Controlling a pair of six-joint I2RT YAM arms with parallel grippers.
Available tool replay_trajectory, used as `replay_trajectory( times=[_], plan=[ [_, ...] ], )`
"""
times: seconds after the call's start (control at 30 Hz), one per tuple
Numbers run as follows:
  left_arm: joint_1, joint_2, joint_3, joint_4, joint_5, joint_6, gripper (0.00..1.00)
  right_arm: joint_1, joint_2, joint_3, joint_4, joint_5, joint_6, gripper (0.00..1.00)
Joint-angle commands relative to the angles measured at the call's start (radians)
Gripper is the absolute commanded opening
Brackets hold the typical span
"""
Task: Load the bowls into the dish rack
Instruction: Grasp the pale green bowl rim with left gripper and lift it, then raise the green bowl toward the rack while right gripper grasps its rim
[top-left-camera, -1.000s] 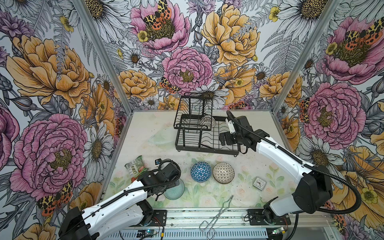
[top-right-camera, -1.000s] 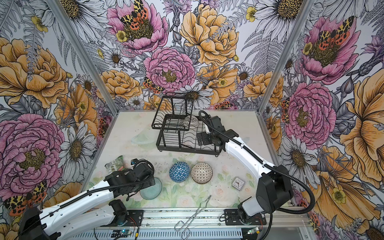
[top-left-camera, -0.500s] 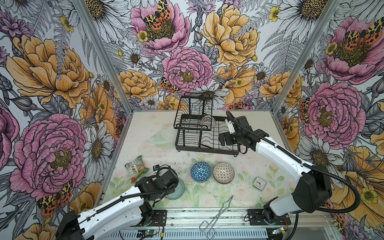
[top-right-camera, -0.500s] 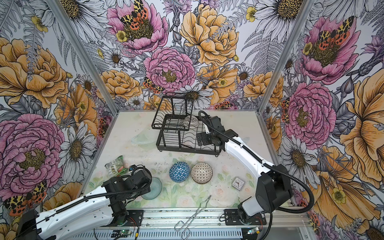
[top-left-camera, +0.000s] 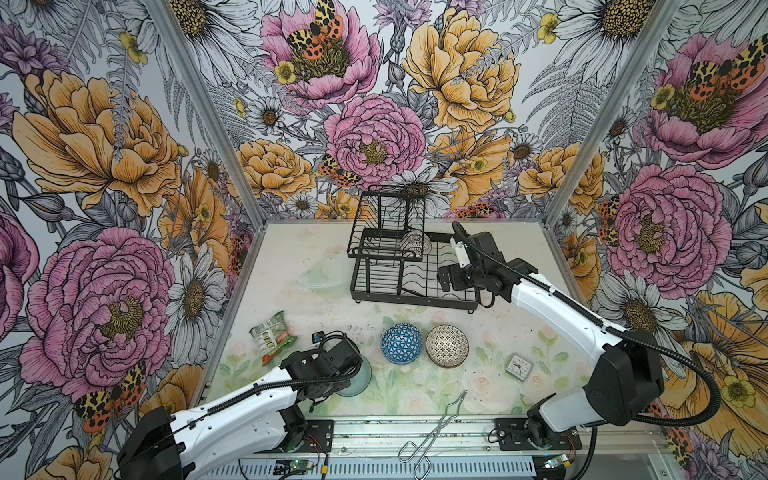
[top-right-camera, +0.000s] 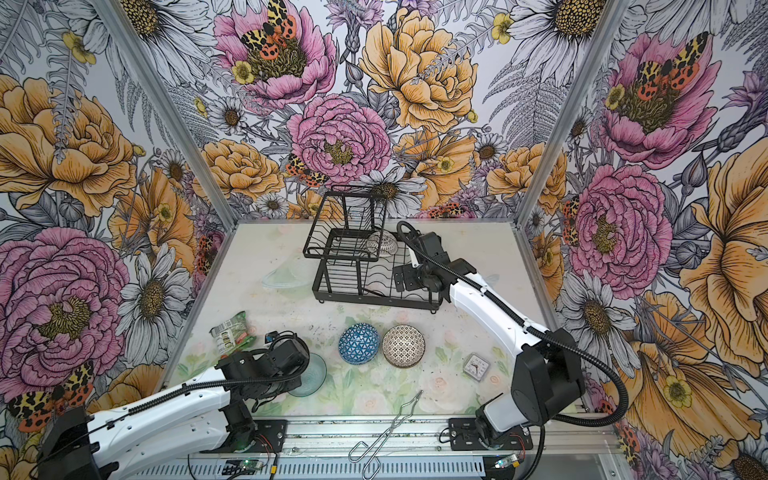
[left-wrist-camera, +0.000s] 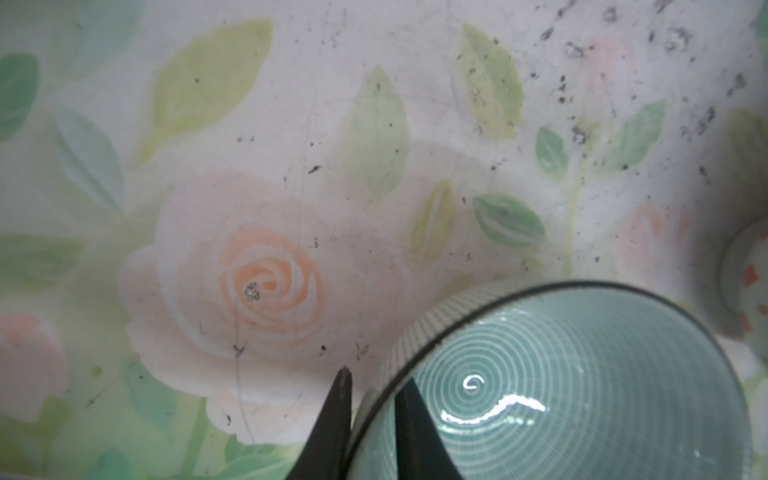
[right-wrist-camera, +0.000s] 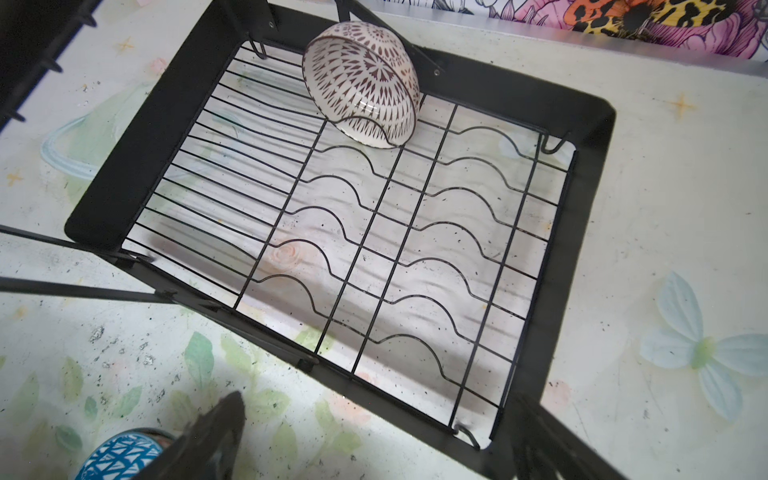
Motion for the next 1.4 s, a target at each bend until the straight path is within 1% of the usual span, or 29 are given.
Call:
replay_trajectory(
  times=[0.0, 0.03, 0.1, 0.13, 0.27, 0.37, 0.43, 0.57, 0.67, 0.73, 0.77, 0.83, 0.9, 0.97, 1.1, 1.2, 1.37],
  plan=[
    [-0.007, -0.005, 0.008, 0.020, -0.016, -0.006, 0.15, -0.005, -0.014, -0.001, 0.004, -0.001, 0.009, 0.99],
    [-0.007, -0.008, 0.008, 0.020, -0.019, -0.010, 0.12, -0.005, -0.016, -0.002, 0.004, -0.001, 0.010, 0.99],
    [-0.007, -0.023, 0.008, 0.020, -0.030, -0.017, 0.04, -0.005, -0.023, -0.006, 0.002, -0.002, 0.010, 0.99],
    [-0.007, -0.031, 0.009, 0.020, -0.035, -0.018, 0.01, -0.005, -0.028, -0.006, 0.002, -0.002, 0.009, 1.00],
    [-0.007, -0.050, 0.039, 0.019, -0.062, -0.003, 0.00, -0.006, -0.055, -0.014, -0.001, -0.009, 0.007, 0.99],
    [-0.007, -0.036, 0.097, 0.019, -0.095, 0.038, 0.00, -0.008, -0.079, -0.021, -0.005, -0.021, 0.007, 0.99],
    [-0.010, -0.019, 0.153, 0.020, -0.129, 0.078, 0.00, -0.010, -0.097, -0.026, -0.008, -0.033, 0.010, 0.99],
    [-0.010, 0.022, 0.289, 0.032, -0.247, 0.204, 0.00, -0.011, -0.149, -0.038, -0.013, -0.078, 0.032, 1.00],
    [0.002, 0.069, 0.376, 0.100, -0.330, 0.345, 0.00, -0.016, -0.202, -0.040, -0.012, -0.157, 0.068, 1.00],
    [0.020, 0.100, 0.406, 0.180, -0.342, 0.422, 0.00, -0.016, -0.231, -0.036, -0.010, -0.213, 0.099, 1.00],
    [0.030, 0.115, 0.415, 0.232, -0.338, 0.452, 0.00, -0.016, -0.247, -0.031, -0.008, -0.247, 0.119, 0.99],
    [0.046, 0.144, 0.421, 0.352, -0.291, 0.508, 0.00, -0.008, -0.268, -0.027, -0.002, -0.292, 0.149, 0.99],
    [0.056, 0.189, 0.428, 0.461, -0.245, 0.536, 0.00, 0.010, -0.288, -0.027, -0.002, -0.307, 0.167, 1.00],
    [0.059, 0.237, 0.450, 0.531, -0.212, 0.558, 0.00, 0.030, -0.310, -0.036, 0.000, -0.310, 0.188, 1.00],
    [0.058, 0.347, 0.526, 0.605, -0.150, 0.613, 0.00, 0.086, -0.335, -0.067, 0.025, -0.306, 0.238, 1.00],
    [0.055, 0.407, 0.577, 0.640, -0.102, 0.639, 0.00, 0.128, -0.324, -0.099, 0.059, -0.292, 0.287, 0.99],
    [0.047, 0.449, 0.600, 0.699, -0.059, 0.639, 0.00, 0.156, -0.314, -0.147, 0.102, -0.211, 0.351, 0.96]
  ],
)
